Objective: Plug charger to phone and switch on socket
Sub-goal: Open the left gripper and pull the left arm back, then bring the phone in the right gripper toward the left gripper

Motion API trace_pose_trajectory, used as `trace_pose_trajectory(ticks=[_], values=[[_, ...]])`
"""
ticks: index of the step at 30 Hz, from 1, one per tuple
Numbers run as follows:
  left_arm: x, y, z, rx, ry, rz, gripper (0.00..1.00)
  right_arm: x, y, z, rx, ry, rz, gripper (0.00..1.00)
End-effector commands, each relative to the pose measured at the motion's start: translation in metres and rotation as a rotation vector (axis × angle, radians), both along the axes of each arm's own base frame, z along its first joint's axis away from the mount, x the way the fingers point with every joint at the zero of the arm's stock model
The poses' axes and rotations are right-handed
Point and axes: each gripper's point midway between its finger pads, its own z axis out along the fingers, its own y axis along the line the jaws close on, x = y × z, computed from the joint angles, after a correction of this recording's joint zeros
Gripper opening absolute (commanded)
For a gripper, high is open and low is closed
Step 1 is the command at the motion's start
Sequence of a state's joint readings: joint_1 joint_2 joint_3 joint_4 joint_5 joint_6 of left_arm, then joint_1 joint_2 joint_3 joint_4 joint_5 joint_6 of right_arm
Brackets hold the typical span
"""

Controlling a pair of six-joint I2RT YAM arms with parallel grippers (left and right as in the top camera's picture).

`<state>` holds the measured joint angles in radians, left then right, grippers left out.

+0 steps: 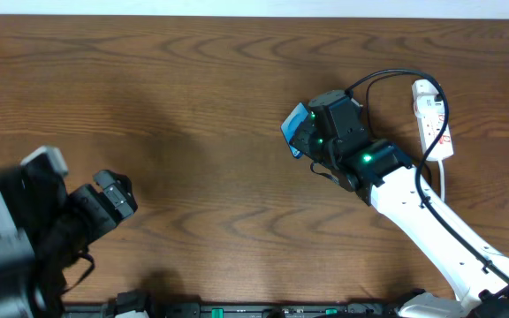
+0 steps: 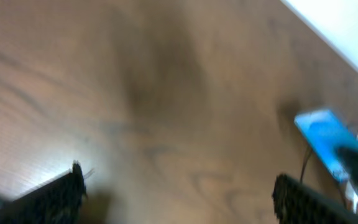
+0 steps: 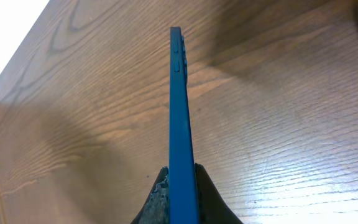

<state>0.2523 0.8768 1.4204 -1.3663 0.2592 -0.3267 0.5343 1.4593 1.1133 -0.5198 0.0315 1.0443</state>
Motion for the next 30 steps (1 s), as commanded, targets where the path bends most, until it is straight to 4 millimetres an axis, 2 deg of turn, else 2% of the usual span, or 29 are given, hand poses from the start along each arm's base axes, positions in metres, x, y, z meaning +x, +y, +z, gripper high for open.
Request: trace_pose_trajectory(ticks=[1,3,6,9,12,15,18,22,26,29,30], values=[[0.006,0.008,-0.023,-0.102,-0.041,0.192,0.96,0.001,0.007,0.016,0.043,-0.029,0.034,0.01],[0.016,0.01,-0.036,-0.176,-0.076,0.278,0.96,0.0,0.012,0.018,0.066,-0.027,0.052,0.01],[0.035,0.015,-0.071,-0.332,-0.064,0.451,0.97,-0.001,0.029,0.028,0.167,-0.029,0.124,0.01],[0.047,0.015,-0.113,-0.462,0.024,0.586,0.96,-0.004,0.049,0.047,0.28,-0.066,0.285,0.01],[0.053,0.004,-0.142,-0.542,0.14,0.607,0.97,-0.014,0.064,0.07,0.376,-0.135,0.502,0.01],[0.061,-0.013,-0.161,-0.631,0.259,0.564,0.96,-0.021,0.063,0.082,0.453,-0.145,0.591,0.01],[0.08,-0.036,-0.171,-0.722,0.325,0.443,0.96,-0.018,0.051,0.083,0.485,-0.148,0.609,0.01],[0.114,-0.087,-0.174,-0.858,0.354,0.18,0.96,-0.011,0.034,0.066,0.482,-0.137,0.564,0.01],[0.124,-0.133,-0.179,-0.933,0.399,-0.009,0.96,-0.003,0.027,0.055,0.535,-0.129,0.485,0.01],[0.121,-0.165,-0.181,-0.978,0.443,-0.131,0.96,0.008,0.022,0.044,0.612,-0.089,0.324,0.01],[0.12,-0.169,-0.181,-0.98,0.45,-0.147,0.96,0.012,0.019,0.038,0.623,-0.074,0.264,0.01]])
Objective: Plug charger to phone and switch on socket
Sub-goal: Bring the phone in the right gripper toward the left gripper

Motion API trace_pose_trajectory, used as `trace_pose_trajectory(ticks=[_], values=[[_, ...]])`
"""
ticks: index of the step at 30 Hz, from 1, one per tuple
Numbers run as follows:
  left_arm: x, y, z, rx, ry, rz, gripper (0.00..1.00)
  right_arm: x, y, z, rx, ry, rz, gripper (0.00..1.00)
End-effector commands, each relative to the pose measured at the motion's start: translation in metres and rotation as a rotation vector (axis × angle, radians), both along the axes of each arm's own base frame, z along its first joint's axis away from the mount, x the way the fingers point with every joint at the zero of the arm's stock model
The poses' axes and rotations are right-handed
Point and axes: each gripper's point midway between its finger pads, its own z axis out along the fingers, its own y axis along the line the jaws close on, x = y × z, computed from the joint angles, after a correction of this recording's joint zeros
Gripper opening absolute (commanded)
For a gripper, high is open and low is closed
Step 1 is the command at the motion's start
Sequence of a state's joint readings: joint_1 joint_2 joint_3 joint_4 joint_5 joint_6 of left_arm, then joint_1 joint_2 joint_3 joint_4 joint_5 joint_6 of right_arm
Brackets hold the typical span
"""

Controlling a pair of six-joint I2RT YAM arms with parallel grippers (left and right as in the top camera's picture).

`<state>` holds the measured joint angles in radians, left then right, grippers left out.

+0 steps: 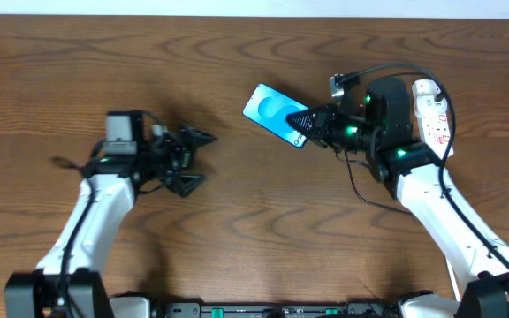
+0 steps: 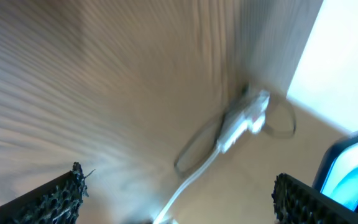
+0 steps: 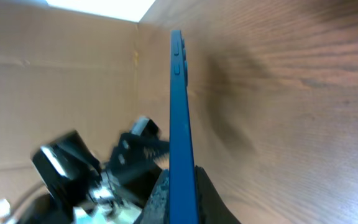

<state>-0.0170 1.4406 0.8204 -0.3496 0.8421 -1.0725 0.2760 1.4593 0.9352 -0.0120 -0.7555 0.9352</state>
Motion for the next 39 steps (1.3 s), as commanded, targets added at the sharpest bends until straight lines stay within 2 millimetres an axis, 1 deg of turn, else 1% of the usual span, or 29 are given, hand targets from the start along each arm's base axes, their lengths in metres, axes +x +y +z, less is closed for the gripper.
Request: trace_pose_trajectory(ticks=[1,4,6,8,11,13,14,15,16,21,22,24,26,31,34,37,39], values=[[-0.014,-0.034,0.01,-0.123,-0.003,-0.137,0.96,0.005,-0.007,-0.009,0.09,0.162,-0.162,0.01],[-0.013,-0.038,0.013,-0.128,-0.022,-0.151,0.96,0.009,-0.016,-0.03,0.111,0.298,-0.313,0.01],[-0.01,-0.039,0.019,-0.141,-0.055,-0.16,0.96,0.007,-0.015,-0.038,0.133,0.37,-0.367,0.01],[-0.003,-0.04,0.026,-0.149,-0.103,-0.162,0.96,0.003,-0.01,-0.043,0.159,0.438,-0.401,0.01],[0.008,-0.041,0.034,-0.159,-0.156,-0.151,0.96,-0.003,0.004,-0.04,0.196,0.483,-0.394,0.01],[0.012,-0.042,0.038,-0.165,-0.179,-0.145,0.96,-0.006,0.015,-0.032,0.23,0.484,-0.375,0.01],[0.014,-0.042,0.04,-0.167,-0.187,-0.144,0.95,-0.007,0.02,-0.029,0.246,0.49,-0.368,0.01],[0.015,-0.042,0.041,-0.167,-0.199,-0.144,0.91,-0.009,0.027,-0.025,0.269,0.504,-0.361,0.01],[0.016,-0.042,0.042,-0.168,-0.202,-0.143,0.9,-0.011,0.03,-0.024,0.279,0.516,-0.359,0.01],[0.02,-0.042,0.045,-0.19,-0.174,-0.107,0.89,-0.021,0.047,-0.025,0.329,0.625,-0.407,0.01],[0.021,-0.042,0.046,-0.195,-0.175,-0.101,0.88,-0.024,0.051,-0.025,0.333,0.641,-0.403,0.01],[0.024,-0.042,0.049,-0.203,-0.186,-0.094,0.8,-0.031,0.059,-0.025,0.34,0.671,-0.392,0.01],[0.026,-0.043,0.052,-0.211,-0.191,-0.086,0.79,-0.037,0.067,-0.025,0.343,0.694,-0.38,0.01],[0.032,-0.043,0.059,-0.219,-0.23,-0.083,0.79,-0.047,0.078,-0.025,0.353,0.739,-0.365,0.01],[0.033,-0.043,0.06,-0.221,-0.23,-0.078,0.78,-0.049,0.083,-0.022,0.359,0.724,-0.363,0.01],[0.035,-0.042,0.059,-0.232,-0.201,-0.05,0.7,-0.051,0.089,-0.018,0.367,0.703,-0.356,0.01],[0.036,-0.042,0.06,-0.235,-0.193,-0.04,0.67,-0.051,0.091,-0.018,0.368,0.689,-0.368,0.01]])
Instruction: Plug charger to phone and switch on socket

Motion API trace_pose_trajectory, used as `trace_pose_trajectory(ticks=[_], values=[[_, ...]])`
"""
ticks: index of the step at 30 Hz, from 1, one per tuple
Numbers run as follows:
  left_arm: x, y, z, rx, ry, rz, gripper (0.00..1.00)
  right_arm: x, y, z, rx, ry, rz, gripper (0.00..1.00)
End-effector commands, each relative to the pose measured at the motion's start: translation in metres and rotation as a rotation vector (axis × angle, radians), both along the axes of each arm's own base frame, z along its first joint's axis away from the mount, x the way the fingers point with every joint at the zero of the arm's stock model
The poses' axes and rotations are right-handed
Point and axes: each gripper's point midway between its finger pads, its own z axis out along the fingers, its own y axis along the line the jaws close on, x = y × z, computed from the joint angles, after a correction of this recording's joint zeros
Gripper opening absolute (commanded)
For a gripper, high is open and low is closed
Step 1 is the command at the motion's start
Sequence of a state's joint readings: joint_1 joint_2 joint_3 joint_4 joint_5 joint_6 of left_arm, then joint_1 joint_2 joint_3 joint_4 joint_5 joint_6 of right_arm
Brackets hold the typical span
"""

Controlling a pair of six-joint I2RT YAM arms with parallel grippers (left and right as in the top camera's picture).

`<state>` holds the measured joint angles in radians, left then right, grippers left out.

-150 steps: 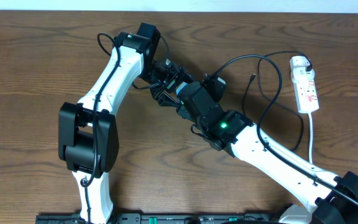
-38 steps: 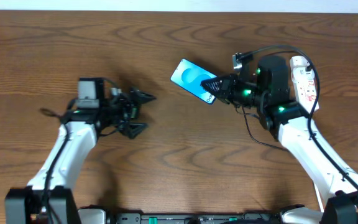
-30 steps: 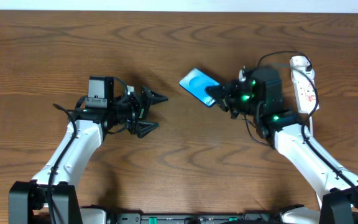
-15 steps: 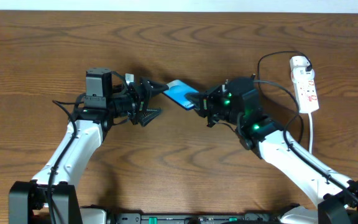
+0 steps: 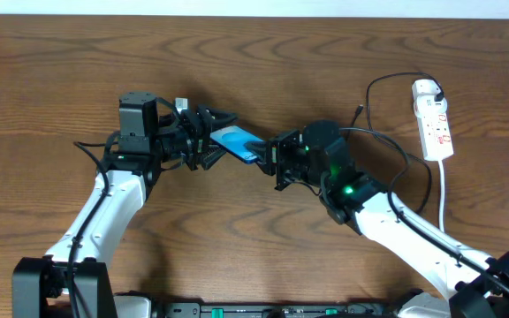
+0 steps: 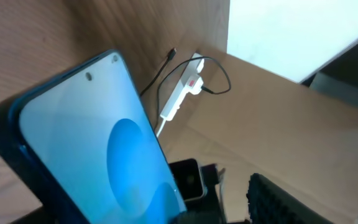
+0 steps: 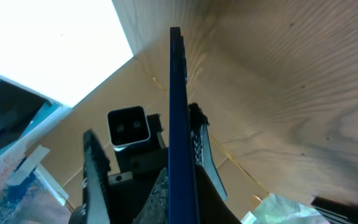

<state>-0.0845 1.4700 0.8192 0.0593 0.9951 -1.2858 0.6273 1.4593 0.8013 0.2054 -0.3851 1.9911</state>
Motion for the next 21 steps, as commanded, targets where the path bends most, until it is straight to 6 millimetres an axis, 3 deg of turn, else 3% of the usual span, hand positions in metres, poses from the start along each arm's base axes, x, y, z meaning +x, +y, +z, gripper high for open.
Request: trace_pose_trajectory(ticks=[1,12,21], values=[[0.0015,0.0,0.0059,-0.024,0.021,0.021,0.66,-0.0057,0.01,0.0136,0.022,-0.027,-0.002,0.01],[0.0012,-0.0002,0.006,-0.083,0.147,0.073,0.44,-0.0107,0.0172,0.0121,-0.004,-0.052,-0.013,0.01],[-0.0041,-0.0041,0.0097,-0.145,0.238,0.072,0.36,-0.0072,0.0158,0.0088,-0.02,-0.058,-0.04,0.01]])
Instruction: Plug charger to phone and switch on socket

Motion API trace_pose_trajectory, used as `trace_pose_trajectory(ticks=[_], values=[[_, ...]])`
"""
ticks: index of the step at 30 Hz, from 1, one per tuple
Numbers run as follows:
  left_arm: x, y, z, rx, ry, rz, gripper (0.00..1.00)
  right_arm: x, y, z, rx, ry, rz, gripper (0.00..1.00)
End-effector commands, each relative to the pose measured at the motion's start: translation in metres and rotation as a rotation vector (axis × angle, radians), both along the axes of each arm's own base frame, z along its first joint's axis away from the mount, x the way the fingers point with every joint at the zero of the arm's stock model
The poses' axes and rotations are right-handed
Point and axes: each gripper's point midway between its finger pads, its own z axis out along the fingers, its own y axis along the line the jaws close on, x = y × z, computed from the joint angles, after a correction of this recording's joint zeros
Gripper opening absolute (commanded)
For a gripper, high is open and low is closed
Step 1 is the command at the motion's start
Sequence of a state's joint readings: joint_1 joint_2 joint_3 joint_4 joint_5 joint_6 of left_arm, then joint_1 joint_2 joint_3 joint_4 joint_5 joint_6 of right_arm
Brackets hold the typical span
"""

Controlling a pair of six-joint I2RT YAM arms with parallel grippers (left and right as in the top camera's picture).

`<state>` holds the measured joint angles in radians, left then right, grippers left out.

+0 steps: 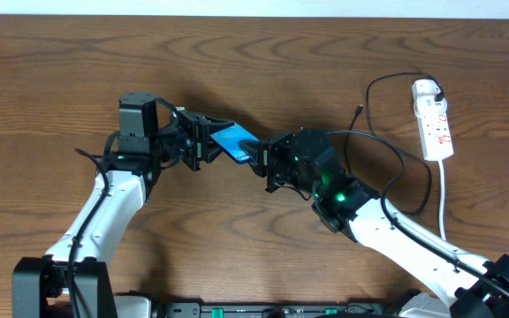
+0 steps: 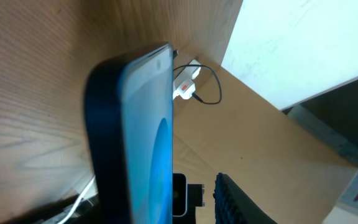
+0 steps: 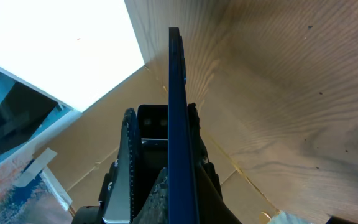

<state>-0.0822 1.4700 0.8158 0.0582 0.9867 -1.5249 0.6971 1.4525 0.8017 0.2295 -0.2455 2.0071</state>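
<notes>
A blue phone [image 1: 236, 143] hangs above the table's middle, edge-on in the right wrist view [image 3: 176, 106]. My right gripper [image 1: 261, 161] is shut on its near end [image 3: 178, 190]. My left gripper [image 1: 212, 141] stands open around the phone's other end; in the left wrist view the phone [image 2: 135, 137] fills the left side, and a gap separates it from the right finger [image 2: 235, 199]. The white socket strip [image 1: 433, 119] lies at the far right. The black charger cable [image 1: 387, 141] loops from it, its free plug [image 1: 358, 111] lying on the table.
The brown wooden table [image 1: 78, 71] carries only the strip and cable besides the arms. The strip's white lead [image 1: 443, 199] runs toward the front edge at the right. Both arms meet over the middle.
The phone's far end now sits edge-on between my open left jaws, where before its face showed beside them. My right gripper, still holding the phone, has shifted slightly left.
My right gripper held the phone near the socket strip while my left arm was at the front left. Then the phone was further left and my left gripper, open, was at mid-table. Then the two met, and now the phone stands between the left jaws.
</notes>
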Motion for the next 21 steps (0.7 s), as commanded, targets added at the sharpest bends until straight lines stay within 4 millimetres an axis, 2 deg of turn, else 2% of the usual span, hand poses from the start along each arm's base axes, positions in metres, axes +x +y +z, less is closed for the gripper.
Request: trace_pose_trajectory(ticks=[1,5,15,21], values=[[-0.0046,-0.0058,0.0119,-0.063,0.034,-0.019,0.36,-0.0067,0.007,0.0036,-0.003,-0.011,0.022,0.01],[-0.0061,-0.0068,0.013,-0.084,0.067,-0.016,0.31,-0.0046,0.0066,0.002,-0.063,-0.081,0.017,0.01],[-0.0079,-0.0081,0.0142,-0.092,0.066,-0.028,0.14,-0.0054,0.0111,0.0068,-0.045,-0.099,0.025,0.01],[-0.0079,-0.0081,0.0142,-0.092,0.067,-0.028,0.08,-0.0057,0.0108,0.0059,-0.065,-0.119,0.038,0.11]])
